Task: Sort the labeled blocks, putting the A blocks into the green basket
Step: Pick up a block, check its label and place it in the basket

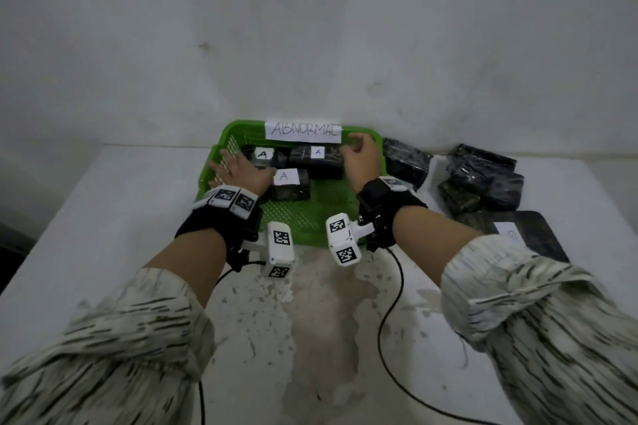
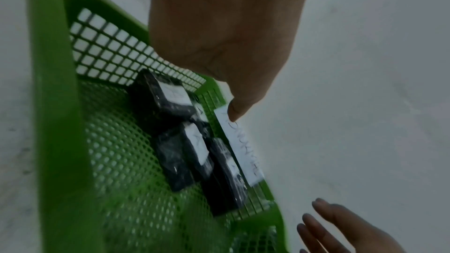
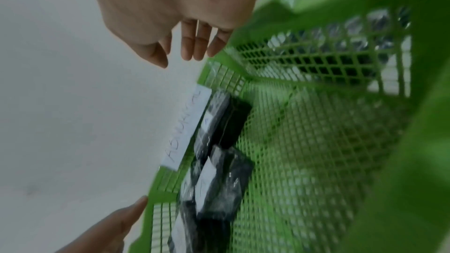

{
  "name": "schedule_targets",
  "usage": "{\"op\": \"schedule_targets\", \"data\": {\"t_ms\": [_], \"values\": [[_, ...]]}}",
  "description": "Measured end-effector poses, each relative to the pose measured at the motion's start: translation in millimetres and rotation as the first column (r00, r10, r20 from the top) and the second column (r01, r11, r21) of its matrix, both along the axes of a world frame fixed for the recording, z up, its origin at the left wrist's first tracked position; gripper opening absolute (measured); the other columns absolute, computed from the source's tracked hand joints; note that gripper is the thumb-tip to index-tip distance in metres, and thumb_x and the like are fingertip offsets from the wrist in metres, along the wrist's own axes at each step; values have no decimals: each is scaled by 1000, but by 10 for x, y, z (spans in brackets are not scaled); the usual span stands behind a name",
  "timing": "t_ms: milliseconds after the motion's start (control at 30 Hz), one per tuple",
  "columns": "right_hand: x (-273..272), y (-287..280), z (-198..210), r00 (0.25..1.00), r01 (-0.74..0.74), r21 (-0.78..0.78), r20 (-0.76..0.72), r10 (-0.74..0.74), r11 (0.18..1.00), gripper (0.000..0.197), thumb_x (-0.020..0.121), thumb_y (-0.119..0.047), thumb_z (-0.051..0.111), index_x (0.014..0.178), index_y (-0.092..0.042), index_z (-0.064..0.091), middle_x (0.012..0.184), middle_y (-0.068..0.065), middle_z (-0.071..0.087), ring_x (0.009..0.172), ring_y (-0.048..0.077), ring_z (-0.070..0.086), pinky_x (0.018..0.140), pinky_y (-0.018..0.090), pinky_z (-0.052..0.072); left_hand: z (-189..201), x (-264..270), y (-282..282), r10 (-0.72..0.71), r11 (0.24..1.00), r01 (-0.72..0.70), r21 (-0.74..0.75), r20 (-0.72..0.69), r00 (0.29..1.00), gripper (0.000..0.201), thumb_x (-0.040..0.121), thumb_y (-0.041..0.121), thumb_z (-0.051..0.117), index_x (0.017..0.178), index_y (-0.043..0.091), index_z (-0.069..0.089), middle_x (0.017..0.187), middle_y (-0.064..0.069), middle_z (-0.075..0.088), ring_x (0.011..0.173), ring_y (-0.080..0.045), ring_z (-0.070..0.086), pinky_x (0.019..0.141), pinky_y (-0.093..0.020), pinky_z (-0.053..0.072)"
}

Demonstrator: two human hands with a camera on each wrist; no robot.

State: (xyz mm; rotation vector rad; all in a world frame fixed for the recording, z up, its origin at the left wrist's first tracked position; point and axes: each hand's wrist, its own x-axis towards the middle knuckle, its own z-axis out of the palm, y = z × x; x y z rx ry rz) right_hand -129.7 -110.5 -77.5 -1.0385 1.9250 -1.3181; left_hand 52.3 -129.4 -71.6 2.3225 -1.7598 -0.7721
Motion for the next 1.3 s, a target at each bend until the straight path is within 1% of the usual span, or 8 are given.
{"op": "schedule_targets", "data": {"t_ms": [133, 267, 500, 767, 933, 1033, 1133, 1300], "values": [[-529, 111, 55, 984, 147, 12, -105, -145, 989, 28, 84, -10, 58, 111, -7, 60, 113, 21, 59, 103, 35, 57, 91, 38, 45, 66, -531, 130, -186, 981, 190, 39, -91, 978, 79, 93, 48, 45, 151, 13, 5, 159, -4, -8, 143, -35, -15, 114, -54, -1], [-1025, 329, -41, 946, 277, 279, -247, -210, 919, 32, 88, -22, 54, 120, -15, 57, 134, 18, 52, 127, 34, 43, 105, 37, 32, 22, -1076, 328, -311, 940, 332, 76, -210, 927, 73, 95, 46, 41, 151, 14, 6, 159, -1, -5, 144, -32, -15, 114, -53, -2], [-1512, 692, -319, 808, 333, 501, -589, 32, 799, 45, 95, -21, 43, 138, -9, 40, 148, 18, 28, 136, 36, 23, 110, 46, 22, -134, -1724, 614, -377, 896, 421, 141, -256, 890, 69, 99, 40, 34, 151, 11, -1, 159, -5, -5, 144, -31, -15, 115, -51, 0], [-1733, 763, -532, 737, 288, 585, -641, 214, 758, 39, 99, -23, 38, 136, -10, 38, 144, 28, 27, 130, 43, 30, 107, 49, 28, -177, -1872, 701, -291, 927, 342, 156, -277, 916, 72, 98, 24, 43, 151, 18, -5, 158, -15, 0, 145, -33, -5, 117, -46, 6], [-1782, 691, -468, 872, 184, 502, -480, 96, 845, 46, 97, -35, 42, 136, -12, 43, 142, 22, 42, 131, 39, 33, 107, 44, 26, -234, -1856, 636, -275, 925, 345, 160, -347, 897, 73, 95, 24, 48, 151, 17, 2, 157, -13, 12, 145, -36, 2, 118, -44, 11], [-1707, 634, -385, 983, 159, 274, -137, -125, 949, 38, 98, -27, 39, 130, -10, 50, 132, 19, 54, 122, 36, 47, 94, 34, 36, -507, -1814, 449, -226, 944, 305, 121, -435, 872, 83, 75, 45, 59, 146, 16, 27, 144, -15, 42, 133, -40, 37, 109, -48, 34], [-1643, 677, -202, 961, 227, 116, 134, -241, 967, 28, 100, -17, 38, 111, -1, 57, 117, 22, 59, 109, 32, 53, 69, 27, 29, -273, -1775, 503, -240, 946, 317, 70, -507, 828, 68, 90, 34, 55, 147, 10, 25, 148, -15, 35, 134, -33, 38, 110, -44, 33], [-1551, 713, -86, 857, 266, 58, 443, -263, 962, 49, 86, -35, 46, 99, 11, 58, 112, 29, 60, 105, 37, 59, 85, 38, 46, 166, -1701, 675, -287, 943, 331, -38, -599, 748, 56, 98, 30, 43, 147, 12, 23, 153, -9, 27, 139, -26, 30, 114, -38, 27]]}}
